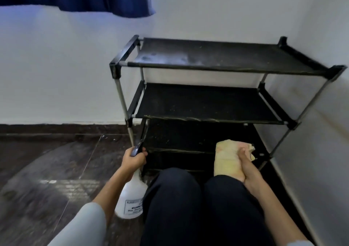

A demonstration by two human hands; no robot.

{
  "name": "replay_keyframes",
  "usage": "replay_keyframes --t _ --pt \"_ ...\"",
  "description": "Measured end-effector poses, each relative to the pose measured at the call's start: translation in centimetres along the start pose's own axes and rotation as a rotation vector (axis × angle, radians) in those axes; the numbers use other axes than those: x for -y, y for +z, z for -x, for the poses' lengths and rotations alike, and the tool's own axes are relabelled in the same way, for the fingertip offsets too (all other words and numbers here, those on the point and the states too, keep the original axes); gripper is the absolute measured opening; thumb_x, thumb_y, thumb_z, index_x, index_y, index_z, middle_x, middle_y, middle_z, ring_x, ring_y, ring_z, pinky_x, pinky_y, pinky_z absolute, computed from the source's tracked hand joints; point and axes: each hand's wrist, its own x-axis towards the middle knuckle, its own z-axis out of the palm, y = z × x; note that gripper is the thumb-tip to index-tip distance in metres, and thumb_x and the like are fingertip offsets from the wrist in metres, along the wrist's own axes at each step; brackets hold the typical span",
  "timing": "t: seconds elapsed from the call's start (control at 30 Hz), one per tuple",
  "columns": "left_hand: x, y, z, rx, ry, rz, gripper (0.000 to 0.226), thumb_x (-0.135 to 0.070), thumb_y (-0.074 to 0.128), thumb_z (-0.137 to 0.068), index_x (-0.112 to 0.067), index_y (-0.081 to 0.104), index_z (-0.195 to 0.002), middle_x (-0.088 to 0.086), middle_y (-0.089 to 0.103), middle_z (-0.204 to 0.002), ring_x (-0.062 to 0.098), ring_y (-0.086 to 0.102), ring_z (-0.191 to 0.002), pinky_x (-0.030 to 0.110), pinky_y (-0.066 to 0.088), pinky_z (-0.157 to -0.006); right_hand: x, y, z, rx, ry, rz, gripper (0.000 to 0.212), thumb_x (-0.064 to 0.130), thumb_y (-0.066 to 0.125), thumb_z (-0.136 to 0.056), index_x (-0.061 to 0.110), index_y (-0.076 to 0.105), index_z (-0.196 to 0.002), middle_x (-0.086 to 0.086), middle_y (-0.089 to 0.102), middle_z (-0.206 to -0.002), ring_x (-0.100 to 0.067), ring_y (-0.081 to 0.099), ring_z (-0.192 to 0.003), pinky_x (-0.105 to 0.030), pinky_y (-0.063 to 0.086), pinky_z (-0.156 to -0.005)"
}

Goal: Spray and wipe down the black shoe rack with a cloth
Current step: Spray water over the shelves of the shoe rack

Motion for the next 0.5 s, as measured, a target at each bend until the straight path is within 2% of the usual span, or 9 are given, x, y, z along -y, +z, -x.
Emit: replay_keyframes --t 0.07,0.1,0.17,0.23,0.3,0.33,0.43,0.5 --pt "0.9 0.4 -0.4 0.016 0.022 -0.046 0.014 0.009 0.045 -0.085 0.001 0.055 -0.084 0.006 0.049 -0.064 0.015 0.044 -0.056 0.017 0.038 -0.044 -1.0 -0.7 -0.5 0.019 0.038 -0.035 0.063 0.059 0.052 -0.086 0.012 0.053 -0.128 -0.013 0.073 -0.087 -0.026 0.07 -0.071 -0.028 0.054 -0.044" --pt "1.2 0.8 -0.6 0.015 0.027 -0.074 0.011 0.007 0.046 -0.084 0.002 0.055 -0.081 0.006 0.05 -0.064 0.016 0.046 -0.057 0.017 0.039 -0.045 -1.4 -1.0 -0.8 0.002 0.045 -0.054 0.063 0.058 0.051 -0.087 0.013 0.052 -0.13 -0.013 0.071 -0.093 -0.025 0.07 -0.072 -0.028 0.054 -0.044" --pt "1.8 1.6 -1.4 -0.013 0.018 -0.135 0.013 -0.008 0.051 -0.08 0.003 0.057 -0.078 0.008 0.059 -0.071 0.021 0.055 -0.066 0.025 0.044 -0.054 -2.0 -1.5 -1.0 0.016 0.051 -0.102 0.064 0.059 0.052 -0.086 0.016 0.051 -0.134 -0.013 0.068 -0.103 -0.026 0.069 -0.075 -0.031 0.055 -0.045" --pt "2.4 2.5 -2.6 -0.055 -0.043 -0.164 0.024 -0.026 0.056 -0.078 -0.004 0.064 -0.079 0.011 0.068 -0.083 0.027 0.063 -0.079 0.034 0.049 -0.07 -2.6 -1.8 -1.3 0.034 0.052 -0.122 0.063 0.059 0.051 -0.086 0.016 0.051 -0.133 -0.013 0.071 -0.091 -0.027 0.071 -0.064 -0.034 0.054 -0.043" --pt "2.7 3.4 -3.7 -0.082 -0.069 -0.157 0.027 -0.039 0.058 -0.071 -0.013 0.065 -0.073 0.012 0.069 -0.086 0.03 0.066 -0.083 0.04 0.054 -0.08 -3.0 -1.9 -1.6 0.046 0.042 -0.131 0.063 0.057 0.054 -0.086 0.016 0.05 -0.133 -0.011 0.073 -0.074 -0.025 0.07 -0.056 -0.038 0.054 -0.042" --pt "2.6 3.8 -3.9 -0.086 -0.068 -0.179 0.027 -0.042 0.059 -0.069 -0.015 0.063 -0.07 0.012 0.069 -0.085 0.031 0.066 -0.084 0.041 0.054 -0.082 -3.2 -2.0 -1.7 0.055 0.027 -0.134 0.063 0.056 0.054 -0.086 0.017 0.049 -0.134 -0.011 0.074 -0.075 -0.025 0.071 -0.057 -0.038 0.054 -0.042" --pt "2.6 4.9 -4.3 -0.105 -0.017 -0.303 0.021 -0.032 0.06 -0.079 -0.016 0.055 -0.067 0.008 0.061 -0.086 0.029 0.06 -0.086 0.034 0.05 -0.083 -4.2 -2.0 -2.4 0.075 0.0 -0.111 0.062 0.056 0.052 -0.086 0.017 0.049 -0.134 -0.013 0.069 -0.097 -0.025 0.071 -0.064 -0.034 0.054 -0.044" --pt "2.9 5.3 -5.1 -0.164 0.025 -0.313 0.016 -0.027 0.06 -0.08 -0.018 0.055 -0.067 0.002 0.057 -0.081 0.026 0.057 -0.086 0.031 0.048 -0.081 -4.7 -2.0 -2.8 0.073 -0.026 -0.098 0.062 0.057 0.052 -0.085 0.016 0.051 -0.132 -0.013 0.068 -0.097 -0.025 0.07 -0.062 -0.032 0.054 -0.046"
